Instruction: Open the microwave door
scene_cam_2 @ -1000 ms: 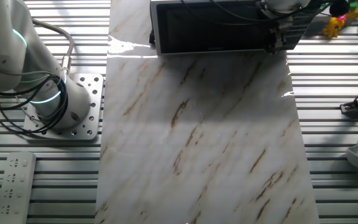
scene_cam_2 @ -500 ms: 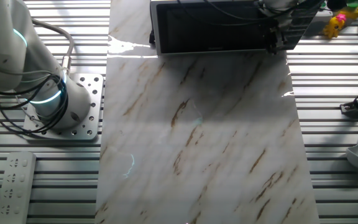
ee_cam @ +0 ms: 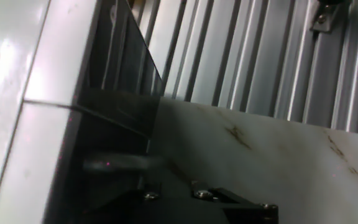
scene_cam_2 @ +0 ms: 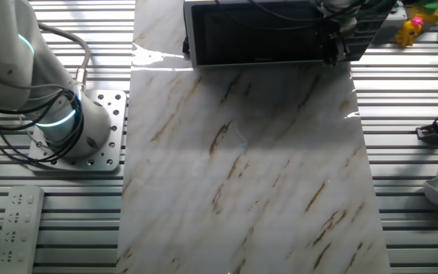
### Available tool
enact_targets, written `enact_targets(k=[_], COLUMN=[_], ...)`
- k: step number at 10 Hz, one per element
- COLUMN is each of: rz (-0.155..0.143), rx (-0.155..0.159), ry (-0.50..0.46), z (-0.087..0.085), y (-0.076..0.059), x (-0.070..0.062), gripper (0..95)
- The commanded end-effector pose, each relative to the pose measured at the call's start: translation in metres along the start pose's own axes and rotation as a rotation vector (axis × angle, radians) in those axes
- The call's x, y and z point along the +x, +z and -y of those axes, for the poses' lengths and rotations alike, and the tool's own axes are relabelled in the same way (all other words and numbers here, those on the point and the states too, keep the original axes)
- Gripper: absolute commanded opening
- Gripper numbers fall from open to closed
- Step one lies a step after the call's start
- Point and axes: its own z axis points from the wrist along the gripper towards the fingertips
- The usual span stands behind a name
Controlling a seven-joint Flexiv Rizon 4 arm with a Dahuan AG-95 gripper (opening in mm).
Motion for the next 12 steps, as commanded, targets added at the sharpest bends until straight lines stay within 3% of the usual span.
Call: enact_targets(k=[1,2,3,7,8,9,10,12], rz=[-0.002,0.003,0.014,0.030,0.030,0.029,0.031,0.042], rx=[-0.060,-0.078,-0.133,-0.191,-0.198,-0.198,-0.210,-0.245], ry=[-0.008,-0.006,-0.013,0.004,0.015,0.018,0.036,0.062], z=[0.000,0.000,0.000,-0.003,-0.005,-0.005,-0.008,-0.009], y=[0.001,0.001,0.000,-0.005,-0.007,-0.007,-0.008,-0.009], x=[-0.001,-0.002,-0.002,-0.005,-0.007,-0.008,-0.016,-0.020], gripper=[19.0,19.0,19.0,19.0,38.0,38.0,57.0,57.0])
